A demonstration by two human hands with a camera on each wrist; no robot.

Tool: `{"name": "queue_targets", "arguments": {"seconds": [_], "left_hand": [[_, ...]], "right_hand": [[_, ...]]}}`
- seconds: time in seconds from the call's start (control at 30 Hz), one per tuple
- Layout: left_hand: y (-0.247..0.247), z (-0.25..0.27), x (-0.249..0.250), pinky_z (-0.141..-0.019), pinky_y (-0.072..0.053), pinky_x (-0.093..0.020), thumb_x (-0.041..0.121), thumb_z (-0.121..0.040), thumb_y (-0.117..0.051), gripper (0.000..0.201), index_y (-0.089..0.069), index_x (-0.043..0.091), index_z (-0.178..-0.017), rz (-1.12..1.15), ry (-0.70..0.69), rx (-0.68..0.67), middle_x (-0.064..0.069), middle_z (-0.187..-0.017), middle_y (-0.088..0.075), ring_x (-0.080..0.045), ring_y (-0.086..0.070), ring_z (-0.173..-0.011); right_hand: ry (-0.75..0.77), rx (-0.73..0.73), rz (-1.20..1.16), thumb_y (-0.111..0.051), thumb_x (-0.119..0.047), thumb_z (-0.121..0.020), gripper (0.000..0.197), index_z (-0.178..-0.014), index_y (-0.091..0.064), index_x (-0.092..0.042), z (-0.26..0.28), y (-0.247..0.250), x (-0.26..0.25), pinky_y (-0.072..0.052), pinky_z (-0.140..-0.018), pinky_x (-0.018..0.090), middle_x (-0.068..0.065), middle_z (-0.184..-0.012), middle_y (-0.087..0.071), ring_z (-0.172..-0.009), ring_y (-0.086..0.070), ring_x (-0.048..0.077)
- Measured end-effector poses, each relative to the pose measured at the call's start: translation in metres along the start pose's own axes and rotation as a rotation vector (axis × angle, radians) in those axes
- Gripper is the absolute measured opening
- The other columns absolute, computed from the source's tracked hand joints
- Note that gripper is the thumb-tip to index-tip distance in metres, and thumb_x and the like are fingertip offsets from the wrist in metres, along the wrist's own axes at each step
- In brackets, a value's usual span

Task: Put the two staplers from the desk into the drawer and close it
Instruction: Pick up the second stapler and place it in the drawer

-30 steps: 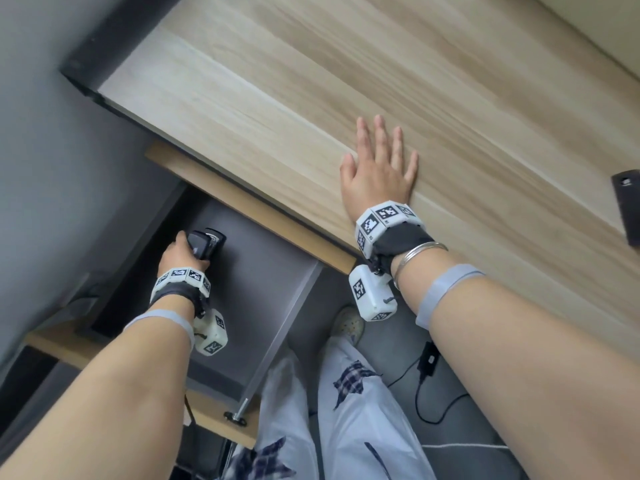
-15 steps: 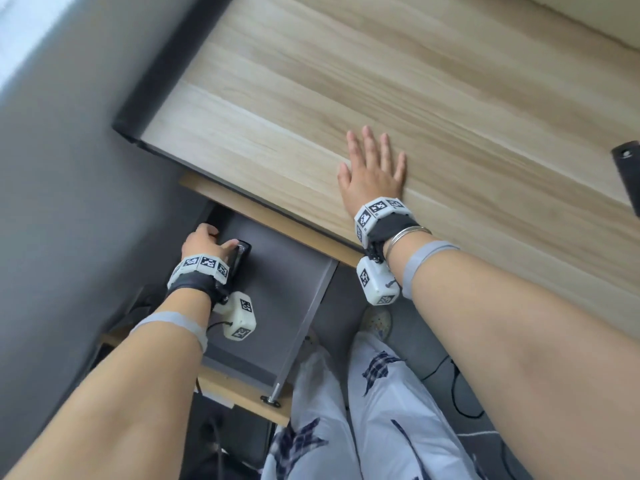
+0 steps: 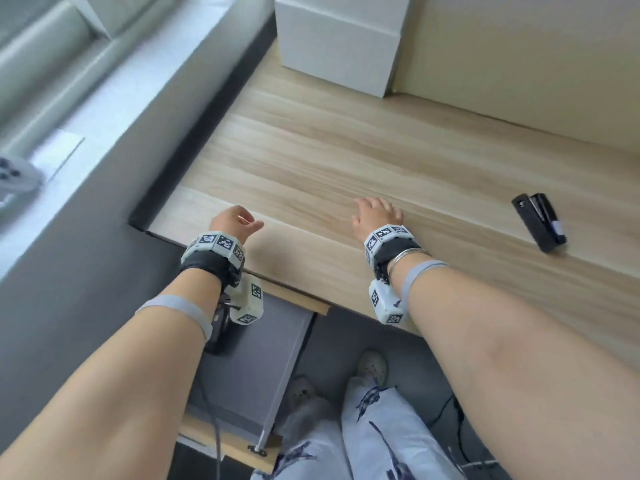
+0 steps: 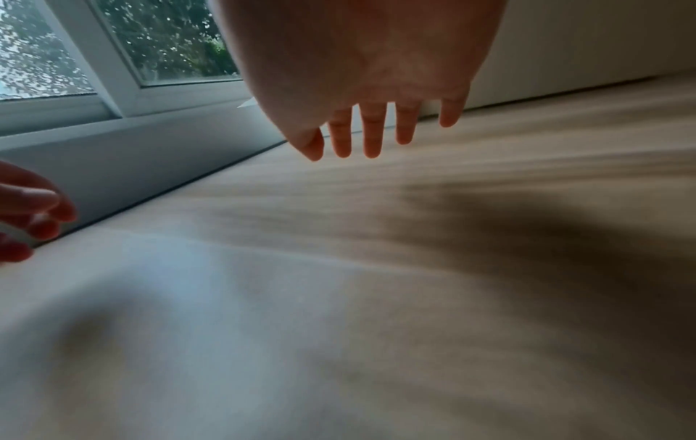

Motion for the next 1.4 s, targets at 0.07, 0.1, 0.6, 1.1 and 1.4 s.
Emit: {"name": "queue_targets", "arguments": {"seconds": [0.07, 0.1, 0.6, 1.1, 1.4], "left_hand": [[-0.016, -0.005, 0.029, -0.074, -0.039, -0.026, 0.030, -0.084, -0.063, 0.028, -0.063, 0.008, -0.102, -0.025, -0.042, -0.024, -0.012, -0.116, -0.068, -0.027, -0.061, -0.094], [-0.026, -0.007, 0.044, -0.074, -0.039, -0.026, 0.030, -0.085, -0.063, 0.026, -0.063, 0.009, -0.101, -0.034, -0.061, -0.041, -0.012, -0.117, -0.068, -0.024, -0.058, -0.088], [-0.158, -0.024, 0.207, -0.068, -0.042, -0.026, 0.023, -0.087, -0.060, 0.032, -0.061, 0.003, -0.112, -0.106, -0.211, -0.206, -0.016, -0.118, -0.066, -0.019, -0.052, -0.082], [-0.172, -0.036, 0.199, -0.072, -0.040, -0.025, 0.020, -0.085, -0.061, 0.027, -0.064, 0.006, -0.107, -0.149, -0.167, -0.177, -0.017, -0.112, -0.069, -0.020, -0.054, -0.080], [-0.131, -0.017, 0.162, -0.059, -0.042, -0.023, 0.018, -0.088, -0.058, 0.026, -0.062, 0.003, -0.109, -0.119, -0.192, -0.159, -0.019, -0.113, -0.068, -0.026, -0.059, -0.083]], "right_hand": [[-0.055, 0.021, 0.014, -0.042, -0.025, -0.095, 0.043, -0.137, -0.045, -0.022, -0.005, 0.017, 0.032, -0.024, -0.113, 0.043, 0.003, -0.145, -0.045, -0.138, -0.033, 0.023], [-0.086, 0.025, 0.019, -0.042, -0.024, -0.094, 0.042, -0.136, -0.046, -0.022, -0.006, 0.025, 0.050, -0.024, -0.112, 0.042, 0.003, -0.144, -0.046, -0.137, -0.034, 0.024], [-0.592, 0.104, 0.013, -0.053, -0.003, -0.084, 0.052, -0.133, -0.045, -0.020, -0.023, 0.075, 0.284, -0.020, -0.113, 0.049, 0.007, -0.148, -0.033, -0.141, -0.022, 0.030], [-0.681, -0.178, -0.146, -0.071, -0.023, -0.082, 0.067, -0.135, -0.036, -0.003, -0.031, 0.067, 0.296, -0.042, -0.101, 0.040, 0.014, -0.140, -0.032, -0.126, -0.045, 0.036], [-0.418, -0.140, -0.233, -0.068, -0.025, -0.077, 0.068, -0.130, -0.029, -0.007, -0.005, 0.056, 0.193, -0.043, -0.068, 0.030, 0.009, -0.098, -0.055, -0.083, -0.056, 0.029]]}}
Point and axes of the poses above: each hand's wrist, its own z-axis away from the middle knuckle, its own y-axis out of the back of the hand, x = y × z, the point moved 5 cm from there along -z, towards the middle knuckle
